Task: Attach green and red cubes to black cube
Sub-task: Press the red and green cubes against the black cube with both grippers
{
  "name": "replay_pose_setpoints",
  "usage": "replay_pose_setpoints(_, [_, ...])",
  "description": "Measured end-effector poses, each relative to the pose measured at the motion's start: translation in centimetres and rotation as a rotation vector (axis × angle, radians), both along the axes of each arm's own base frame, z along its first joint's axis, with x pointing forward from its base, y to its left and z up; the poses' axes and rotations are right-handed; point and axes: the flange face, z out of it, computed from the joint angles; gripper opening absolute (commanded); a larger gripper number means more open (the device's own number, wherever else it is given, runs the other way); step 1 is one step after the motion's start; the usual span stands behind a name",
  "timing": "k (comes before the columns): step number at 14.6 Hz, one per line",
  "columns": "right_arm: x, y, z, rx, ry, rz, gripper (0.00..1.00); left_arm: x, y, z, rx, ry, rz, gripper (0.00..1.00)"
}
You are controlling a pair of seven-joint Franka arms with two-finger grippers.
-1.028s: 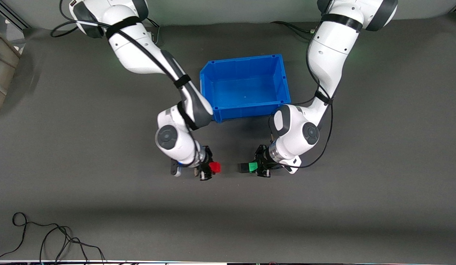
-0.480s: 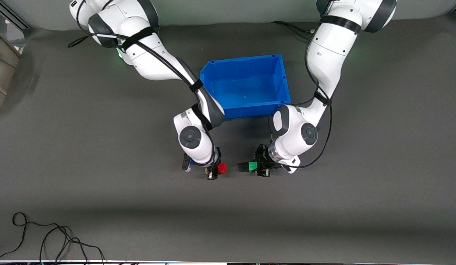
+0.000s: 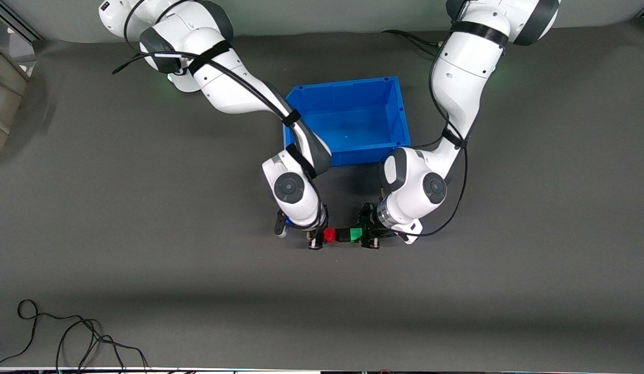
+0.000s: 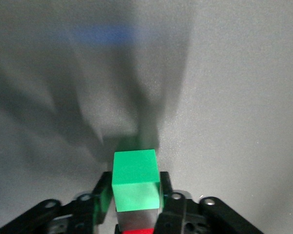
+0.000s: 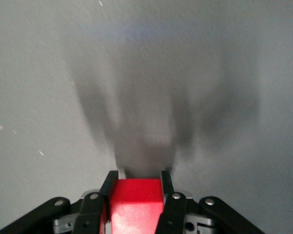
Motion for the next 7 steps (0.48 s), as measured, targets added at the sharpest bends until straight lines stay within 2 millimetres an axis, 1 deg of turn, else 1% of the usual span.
replay_pose_setpoints(2, [-0.4,0.7,-0.1,0.000,-0.001,-0.005,0.00,0.0,-0.2,0.1,-0.001,-0.003,-0.003,1.00])
replay_pose_setpoints(4, [-0.4,0.7,-0.4,-0.013,-0.006,0.001,0.00,0.4,-0.1,0.5,0.000,-0.014,-0.004,1.00])
replay_pose_setpoints(6, [-0.4,0.5,-1.1,-0.025,-0.005,0.003,0.00,0.8,0.4,0.6,0.014,-0.025,-0.009,1.00])
replay_pose_setpoints(7, [-0.4,0.6,-1.0,-0.025,-0.006,0.004,0.00,1.1,0.9,0.6,0.020,-0.029,-0.007,1.00])
